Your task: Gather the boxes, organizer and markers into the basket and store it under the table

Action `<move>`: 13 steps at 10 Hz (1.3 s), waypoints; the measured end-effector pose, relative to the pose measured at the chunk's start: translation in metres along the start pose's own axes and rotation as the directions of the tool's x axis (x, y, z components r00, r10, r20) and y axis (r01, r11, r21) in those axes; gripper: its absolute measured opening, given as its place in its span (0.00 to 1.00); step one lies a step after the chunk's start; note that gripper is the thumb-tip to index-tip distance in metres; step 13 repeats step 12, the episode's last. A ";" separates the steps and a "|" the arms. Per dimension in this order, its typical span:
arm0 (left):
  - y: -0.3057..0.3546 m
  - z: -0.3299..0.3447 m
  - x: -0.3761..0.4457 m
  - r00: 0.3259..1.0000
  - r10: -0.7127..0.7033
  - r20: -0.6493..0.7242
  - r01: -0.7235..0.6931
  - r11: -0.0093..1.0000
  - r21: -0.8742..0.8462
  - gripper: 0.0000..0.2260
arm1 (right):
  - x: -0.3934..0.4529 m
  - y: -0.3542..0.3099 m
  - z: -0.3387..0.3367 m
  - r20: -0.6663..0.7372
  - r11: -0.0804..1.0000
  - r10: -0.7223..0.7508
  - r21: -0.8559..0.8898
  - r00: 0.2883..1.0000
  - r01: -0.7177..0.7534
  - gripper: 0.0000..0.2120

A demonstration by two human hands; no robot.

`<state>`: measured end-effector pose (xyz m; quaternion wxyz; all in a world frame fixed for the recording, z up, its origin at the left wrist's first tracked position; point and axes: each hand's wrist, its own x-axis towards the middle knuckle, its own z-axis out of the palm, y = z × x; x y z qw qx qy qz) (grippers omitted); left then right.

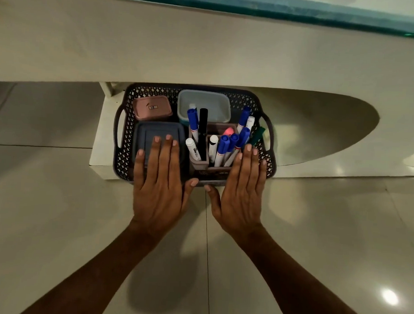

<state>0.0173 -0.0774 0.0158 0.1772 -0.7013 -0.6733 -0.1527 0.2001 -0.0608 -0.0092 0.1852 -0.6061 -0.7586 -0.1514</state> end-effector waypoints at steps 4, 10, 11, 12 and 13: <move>-0.015 0.038 0.033 0.999 0.018 -0.032 -0.018 1.000 0.004 0.32 | 0.053 -0.001 0.016 0.086 0.999 0.037 -0.023 0.996 -0.035 0.43; -0.013 0.044 0.065 0.999 -0.033 0.039 0.035 0.997 -0.066 0.36 | 0.090 0.006 0.026 0.099 0.999 0.036 0.001 0.994 -0.036 0.43; -0.014 0.040 0.062 0.999 0.012 0.031 -0.010 0.998 -0.056 0.37 | 0.084 0.003 0.022 0.057 0.999 0.021 0.025 0.998 -0.022 0.43; -0.016 0.036 0.052 0.997 0.007 0.077 -0.002 0.998 -0.060 0.38 | 0.075 -0.004 0.019 0.057 0.999 -0.005 0.041 0.998 0.002 0.42; -0.016 0.036 0.052 0.997 0.007 0.077 -0.002 0.998 -0.060 0.38 | 0.075 -0.004 0.019 0.057 0.999 -0.005 0.041 0.998 0.002 0.42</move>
